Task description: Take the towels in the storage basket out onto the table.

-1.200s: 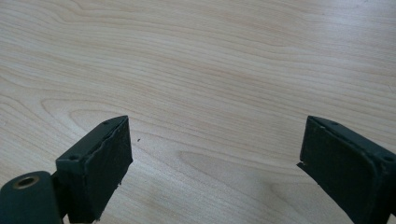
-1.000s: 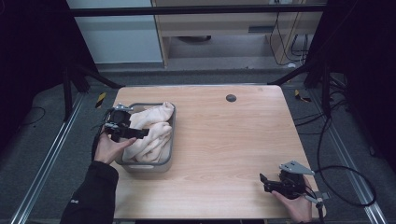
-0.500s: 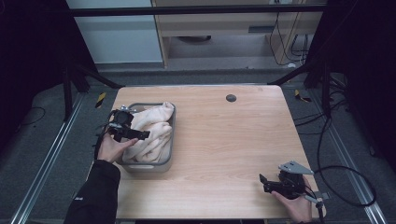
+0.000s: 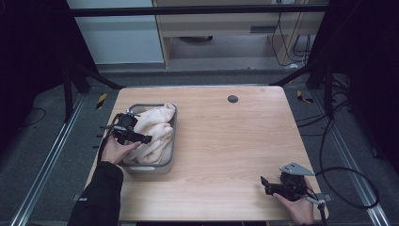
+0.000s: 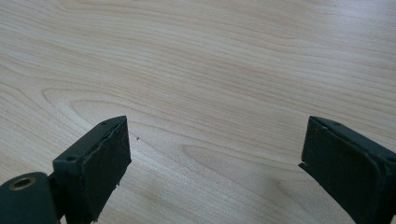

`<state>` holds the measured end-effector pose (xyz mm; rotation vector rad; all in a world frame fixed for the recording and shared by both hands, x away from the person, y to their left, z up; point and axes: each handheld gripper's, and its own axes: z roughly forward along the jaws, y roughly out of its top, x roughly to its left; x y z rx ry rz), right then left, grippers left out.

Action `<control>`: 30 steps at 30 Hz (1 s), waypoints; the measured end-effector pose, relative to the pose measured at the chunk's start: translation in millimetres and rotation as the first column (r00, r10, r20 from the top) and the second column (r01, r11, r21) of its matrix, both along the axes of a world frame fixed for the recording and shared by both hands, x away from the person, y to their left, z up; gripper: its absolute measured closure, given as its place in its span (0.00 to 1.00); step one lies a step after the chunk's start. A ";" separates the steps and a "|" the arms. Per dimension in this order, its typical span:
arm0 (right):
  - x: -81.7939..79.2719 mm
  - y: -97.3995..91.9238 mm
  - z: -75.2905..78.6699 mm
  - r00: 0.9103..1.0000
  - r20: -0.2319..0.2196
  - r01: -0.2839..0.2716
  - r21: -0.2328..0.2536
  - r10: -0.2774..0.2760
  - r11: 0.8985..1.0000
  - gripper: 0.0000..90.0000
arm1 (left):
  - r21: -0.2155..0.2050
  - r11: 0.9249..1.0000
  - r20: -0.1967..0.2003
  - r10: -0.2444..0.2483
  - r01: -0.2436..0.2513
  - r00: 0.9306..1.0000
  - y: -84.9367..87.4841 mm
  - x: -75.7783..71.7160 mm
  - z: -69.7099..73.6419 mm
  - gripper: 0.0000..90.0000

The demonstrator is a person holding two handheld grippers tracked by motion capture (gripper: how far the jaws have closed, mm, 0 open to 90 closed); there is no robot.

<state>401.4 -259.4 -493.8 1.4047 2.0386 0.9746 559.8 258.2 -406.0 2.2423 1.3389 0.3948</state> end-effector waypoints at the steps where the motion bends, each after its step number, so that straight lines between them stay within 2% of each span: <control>1: -0.2 0.3 0.2 1.000 -0.007 0.001 0.003 -0.001 1.000 0.09 | 0.002 1.000 -0.003 -0.002 0.002 1.000 -0.1 0.2 -0.6 0.13; 16: 0.4 0.9 -0.9 1.000 -0.008 -0.004 -0.008 0.004 1.000 0.08 | 0.013 1.000 -0.060 -0.002 0.003 0.998 0.3 2.2 -11.4 0.20; 21: 0.7 0.9 -1.1 1.000 -0.010 -0.005 -0.012 0.005 1.000 0.08 | 0.010 1.000 -0.087 0.001 -0.001 0.996 1.5 2.8 -13.6 0.29; 22: 0.6 1.0 -1.0 1.000 -0.009 -0.004 -0.010 0.004 1.000 0.08 | 0.013 1.000 -0.093 0.002 -0.001 0.996 1.7 2.8 -14.5 0.33; 28: 0.6 1.0 -1.2 1.000 -0.009 -0.006 -0.012 0.006 1.000 0.08 | 0.019 1.000 -0.113 0.012 -0.010 0.994 2.0 2.6 -15.4 0.45; 30: 0.7 0.9 -1.2 1.000 -0.009 -0.009 -0.012 0.008 1.000 0.08 | 0.022 0.999 -0.126 0.034 -0.031 0.991 2.3 3.2 -15.5 0.51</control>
